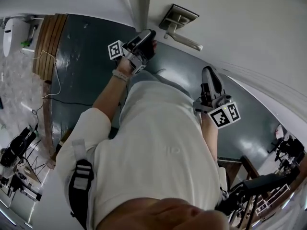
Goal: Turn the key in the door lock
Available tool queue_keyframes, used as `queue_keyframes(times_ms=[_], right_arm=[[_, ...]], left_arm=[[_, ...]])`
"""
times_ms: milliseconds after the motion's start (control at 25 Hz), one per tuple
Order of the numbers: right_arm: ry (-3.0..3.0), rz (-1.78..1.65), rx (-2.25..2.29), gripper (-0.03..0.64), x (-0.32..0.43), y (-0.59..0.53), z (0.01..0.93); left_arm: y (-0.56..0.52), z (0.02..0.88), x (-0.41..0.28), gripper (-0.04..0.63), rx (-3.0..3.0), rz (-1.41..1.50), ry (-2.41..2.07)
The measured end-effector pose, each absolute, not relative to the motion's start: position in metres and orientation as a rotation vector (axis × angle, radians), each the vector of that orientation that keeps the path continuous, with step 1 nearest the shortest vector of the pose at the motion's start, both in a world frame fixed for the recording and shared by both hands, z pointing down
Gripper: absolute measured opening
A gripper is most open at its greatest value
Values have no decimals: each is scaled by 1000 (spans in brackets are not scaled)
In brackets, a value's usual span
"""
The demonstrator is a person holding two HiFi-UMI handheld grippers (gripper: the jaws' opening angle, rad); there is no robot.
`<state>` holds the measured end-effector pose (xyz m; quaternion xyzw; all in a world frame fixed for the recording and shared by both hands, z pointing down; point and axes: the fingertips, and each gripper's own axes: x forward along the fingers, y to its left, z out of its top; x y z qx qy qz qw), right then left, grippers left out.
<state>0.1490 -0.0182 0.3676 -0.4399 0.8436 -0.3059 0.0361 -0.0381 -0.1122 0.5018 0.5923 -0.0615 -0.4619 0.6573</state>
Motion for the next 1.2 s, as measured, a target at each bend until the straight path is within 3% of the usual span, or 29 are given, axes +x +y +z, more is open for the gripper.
queue_keyframes(times_ms=[240,520,560,640,960,1200], right_arm=[[2598,-914,-1455,47,143,-16,374],[2558,-922,-1528,46,144,-22,377],[2554,-922,-1535,47,144,-22,377],[2548,-921,-1547,46,144,-21,378],[2541,-931,-1554,47,140,-21,379],[2540,-947,-1529,47,134,-25,385]], left_arm=[[-108,526,15,138,1165,-1052,142],[-117,510,30,137,1136,-1108,303],[-118,507,29,126,1143,-1117,304],[-120,502,24,43,1156,-1145,299],[-120,500,24,37,1206,-1129,262],[-121,500,25,35,1413,-954,57]])
